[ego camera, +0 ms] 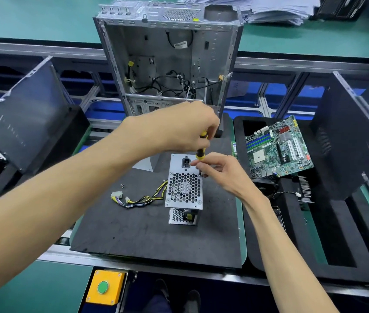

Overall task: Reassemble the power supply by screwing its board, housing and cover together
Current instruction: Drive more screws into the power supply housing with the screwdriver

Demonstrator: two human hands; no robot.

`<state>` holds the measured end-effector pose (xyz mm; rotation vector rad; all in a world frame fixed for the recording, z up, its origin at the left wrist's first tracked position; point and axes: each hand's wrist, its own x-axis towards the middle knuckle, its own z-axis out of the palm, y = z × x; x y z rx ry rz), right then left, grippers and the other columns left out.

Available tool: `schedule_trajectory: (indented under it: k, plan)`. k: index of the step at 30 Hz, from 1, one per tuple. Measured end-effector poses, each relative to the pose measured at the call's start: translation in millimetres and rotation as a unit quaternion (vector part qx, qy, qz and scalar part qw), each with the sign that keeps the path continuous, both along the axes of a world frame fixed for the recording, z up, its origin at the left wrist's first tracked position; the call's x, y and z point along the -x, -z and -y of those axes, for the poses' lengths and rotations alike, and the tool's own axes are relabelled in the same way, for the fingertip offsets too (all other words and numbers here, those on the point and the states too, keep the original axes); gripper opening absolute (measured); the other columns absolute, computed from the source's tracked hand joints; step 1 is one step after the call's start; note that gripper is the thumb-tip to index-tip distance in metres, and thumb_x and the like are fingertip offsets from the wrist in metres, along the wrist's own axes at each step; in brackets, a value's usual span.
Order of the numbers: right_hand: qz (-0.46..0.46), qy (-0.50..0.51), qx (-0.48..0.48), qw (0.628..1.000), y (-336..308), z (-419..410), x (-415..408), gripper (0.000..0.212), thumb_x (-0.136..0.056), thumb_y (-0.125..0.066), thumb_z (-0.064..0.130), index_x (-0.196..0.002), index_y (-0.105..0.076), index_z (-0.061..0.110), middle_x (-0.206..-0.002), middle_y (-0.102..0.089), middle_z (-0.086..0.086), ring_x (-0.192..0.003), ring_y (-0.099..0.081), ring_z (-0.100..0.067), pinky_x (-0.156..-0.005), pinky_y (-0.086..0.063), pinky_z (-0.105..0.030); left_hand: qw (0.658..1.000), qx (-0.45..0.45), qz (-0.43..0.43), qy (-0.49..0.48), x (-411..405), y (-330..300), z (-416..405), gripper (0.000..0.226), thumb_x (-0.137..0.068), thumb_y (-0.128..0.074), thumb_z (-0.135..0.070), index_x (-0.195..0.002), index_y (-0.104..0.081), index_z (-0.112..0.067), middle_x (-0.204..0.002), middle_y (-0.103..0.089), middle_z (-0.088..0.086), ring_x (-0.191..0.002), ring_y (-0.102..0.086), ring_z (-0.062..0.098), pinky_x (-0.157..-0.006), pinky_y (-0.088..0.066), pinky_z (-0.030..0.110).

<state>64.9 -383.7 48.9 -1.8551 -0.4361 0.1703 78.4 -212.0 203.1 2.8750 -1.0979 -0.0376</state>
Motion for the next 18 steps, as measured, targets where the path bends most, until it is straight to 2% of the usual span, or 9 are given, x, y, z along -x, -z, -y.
schedule_trajectory:
  k: [1, 3, 5, 7, 9, 12, 14, 16, 18]
  plan:
    - [0.000, 0.003, 0.005, 1.000, 0, 0, 1, 0.013, -0.098, -0.069, 0.021, -0.103, -0.081, 0.025, -0.099, -0.068, -0.012, -0.085, -0.060, -0.048, -0.076, -0.053, -0.052, 0.999, -0.015, 0.034, -0.018, 0, 3, 2, 0.015, -0.095, -0.060, -0.035, -0.091, -0.063, -0.020, -0.087, -0.056, -0.003, -0.083, -0.053, 0.021, -0.070, -0.041, 0.034]
    - [0.003, 0.017, 0.013, 1.000, 0, -1, 3, 0.011, -0.096, -0.071, 0.022, -0.102, -0.081, 0.022, -0.096, -0.067, -0.010, -0.075, -0.057, -0.046, -0.068, -0.043, -0.044, 0.992, -0.051, 0.100, -0.065, -2, 9, 6, 0.039, -0.101, -0.047, -0.046, -0.078, -0.057, -0.016, -0.070, -0.050, 0.000, -0.071, -0.050, 0.027, -0.064, -0.037, 0.034]
    - [0.009, 0.035, 0.014, 0.999, -1, -1, 5, 0.011, -0.096, -0.072, 0.022, -0.102, -0.081, 0.020, -0.096, -0.068, -0.005, -0.078, -0.058, -0.044, -0.068, -0.045, -0.045, 0.981, -0.074, 0.148, -0.102, -1, 13, 8, 0.056, -0.103, -0.036, -0.054, -0.063, -0.043, -0.015, -0.058, -0.039, -0.001, -0.060, -0.047, 0.028, -0.058, -0.035, 0.033]
    - [0.010, 0.042, 0.010, 0.999, -3, -2, 6, 0.013, -0.096, -0.071, 0.021, -0.104, -0.081, 0.018, -0.099, -0.068, -0.003, -0.081, -0.063, -0.030, -0.071, -0.050, -0.041, 0.976, -0.073, 0.173, -0.109, -1, 15, 7, 0.061, -0.101, -0.032, -0.061, -0.061, -0.038, -0.016, -0.055, -0.036, -0.002, -0.057, -0.046, 0.027, -0.055, -0.031, 0.031]
    - [-0.008, 0.027, -0.007, 1.000, -4, -3, 8, 0.014, -0.097, -0.070, 0.018, -0.104, -0.081, 0.016, -0.100, -0.068, -0.006, -0.078, -0.064, -0.014, -0.069, -0.054, -0.029, 0.982, -0.073, 0.148, -0.090, -1, 13, 4, 0.052, -0.099, -0.039, -0.060, -0.071, -0.046, -0.017, -0.059, -0.035, -0.005, -0.062, -0.048, 0.027, -0.055, -0.028, 0.031]
    - [-0.033, 0.019, -0.039, 0.998, -3, -3, 7, 0.011, -0.096, -0.069, 0.011, -0.102, -0.079, 0.012, -0.101, -0.067, -0.017, -0.075, -0.065, -0.018, -0.074, -0.058, -0.031, 0.995, -0.057, 0.068, -0.047, 2, 10, 1, 0.026, -0.097, -0.055, -0.046, -0.092, -0.055, -0.020, -0.072, -0.044, -0.007, -0.075, -0.051, 0.025, -0.061, -0.034, 0.034]
    - [-0.049, 0.029, -0.061, 0.997, 0, -2, 5, 0.010, -0.094, -0.071, 0.008, -0.100, -0.079, 0.005, -0.099, -0.069, -0.017, -0.075, -0.066, -0.022, -0.075, -0.058, -0.035, 0.999, -0.041, 0.026, -0.010, 5, 7, 4, 0.012, -0.095, -0.059, -0.032, -0.100, -0.060, -0.020, -0.091, -0.051, -0.006, -0.081, -0.049, 0.018, -0.069, -0.038, 0.033]
    - [-0.056, 0.031, -0.072, 0.995, 3, 0, 4, 0.010, -0.091, -0.074, 0.007, -0.098, -0.080, 0.003, -0.094, -0.070, -0.011, -0.075, -0.067, -0.022, -0.074, -0.058, -0.033, 0.999, -0.023, -0.022, 0.012, 8, 4, 8, 0.014, -0.093, -0.060, -0.018, -0.106, -0.064, -0.021, -0.101, -0.046, -0.009, -0.083, -0.043, 0.012, -0.071, -0.034, 0.027]
    - [-0.053, 0.027, -0.070, 0.996, 5, 0, 4, 0.008, -0.090, -0.076, 0.010, -0.096, -0.082, 0.009, -0.094, -0.070, -0.012, -0.074, -0.065, -0.020, -0.069, -0.056, -0.028, 0.999, -0.027, -0.035, 0.005, 12, 1, 11, 0.021, -0.091, -0.061, -0.020, -0.112, -0.061, -0.022, -0.105, -0.049, -0.008, -0.084, -0.045, 0.012, -0.070, -0.035, 0.029]
